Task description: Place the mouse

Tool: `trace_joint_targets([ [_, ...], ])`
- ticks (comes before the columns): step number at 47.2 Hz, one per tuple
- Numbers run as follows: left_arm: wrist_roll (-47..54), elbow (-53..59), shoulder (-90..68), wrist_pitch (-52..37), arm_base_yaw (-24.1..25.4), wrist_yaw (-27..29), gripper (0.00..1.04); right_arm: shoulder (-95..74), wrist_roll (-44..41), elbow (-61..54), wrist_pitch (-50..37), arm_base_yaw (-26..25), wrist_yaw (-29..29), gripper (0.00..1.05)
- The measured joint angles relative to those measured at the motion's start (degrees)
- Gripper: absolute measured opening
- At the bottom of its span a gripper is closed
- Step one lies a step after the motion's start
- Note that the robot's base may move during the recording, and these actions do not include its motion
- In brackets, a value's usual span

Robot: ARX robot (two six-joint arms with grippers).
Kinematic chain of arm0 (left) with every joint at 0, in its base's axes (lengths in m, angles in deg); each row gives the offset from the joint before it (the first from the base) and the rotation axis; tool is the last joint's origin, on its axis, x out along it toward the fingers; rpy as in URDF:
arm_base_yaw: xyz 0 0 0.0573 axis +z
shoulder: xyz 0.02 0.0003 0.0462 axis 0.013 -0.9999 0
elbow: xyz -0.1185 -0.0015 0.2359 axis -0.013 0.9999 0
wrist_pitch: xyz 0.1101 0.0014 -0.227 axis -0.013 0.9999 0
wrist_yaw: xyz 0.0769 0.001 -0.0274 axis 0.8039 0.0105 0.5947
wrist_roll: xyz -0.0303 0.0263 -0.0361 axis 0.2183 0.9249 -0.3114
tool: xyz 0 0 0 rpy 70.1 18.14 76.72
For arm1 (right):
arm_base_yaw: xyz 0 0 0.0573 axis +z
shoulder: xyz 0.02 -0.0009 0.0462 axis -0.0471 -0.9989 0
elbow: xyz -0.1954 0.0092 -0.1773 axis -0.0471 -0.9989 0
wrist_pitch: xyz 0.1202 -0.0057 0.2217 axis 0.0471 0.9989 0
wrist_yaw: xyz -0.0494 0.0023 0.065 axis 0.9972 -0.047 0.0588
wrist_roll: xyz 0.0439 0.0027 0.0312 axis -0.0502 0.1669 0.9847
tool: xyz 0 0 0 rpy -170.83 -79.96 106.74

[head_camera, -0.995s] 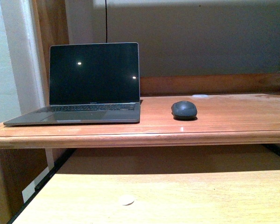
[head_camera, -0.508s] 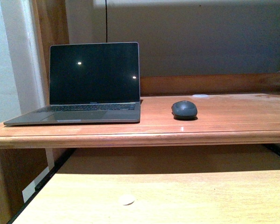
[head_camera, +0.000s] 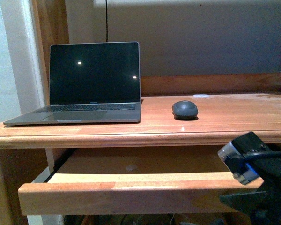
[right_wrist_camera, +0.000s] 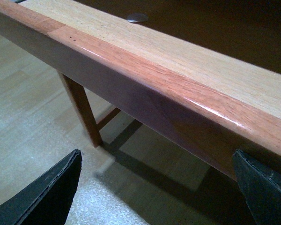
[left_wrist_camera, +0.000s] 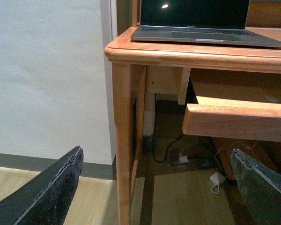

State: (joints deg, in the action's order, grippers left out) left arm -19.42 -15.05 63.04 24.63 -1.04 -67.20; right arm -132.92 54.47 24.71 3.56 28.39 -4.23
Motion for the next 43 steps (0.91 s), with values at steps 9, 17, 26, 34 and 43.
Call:
trace_joint_targets([
  [9,0.00,0.00,0.00,0.00,0.00,0.00,0.97,-6.56,1.86,7.89,0.31,0.96,4.98,0.97],
  [17,0.00,0.00,0.00,0.00,0.00,0.00,0.97,-12.59,2.99,16.35,2.38,1.42,9.57,0.97],
  [26,0.00,0.00,0.00,0.00,0.00,0.02,0.97,-17.81,6.27,22.08,6.05,2.58,12.26,0.97],
  [34,0.00,0.00,0.00,0.00,0.00,0.00,0.97,-18.29,9.62,23.19,6.95,2.93,13.05,0.97],
  [43,0.00,0.00,0.00,0.00,0.00,0.02,0.97,-12.39,13.84,20.28,6.86,1.57,13.66,0.97],
])
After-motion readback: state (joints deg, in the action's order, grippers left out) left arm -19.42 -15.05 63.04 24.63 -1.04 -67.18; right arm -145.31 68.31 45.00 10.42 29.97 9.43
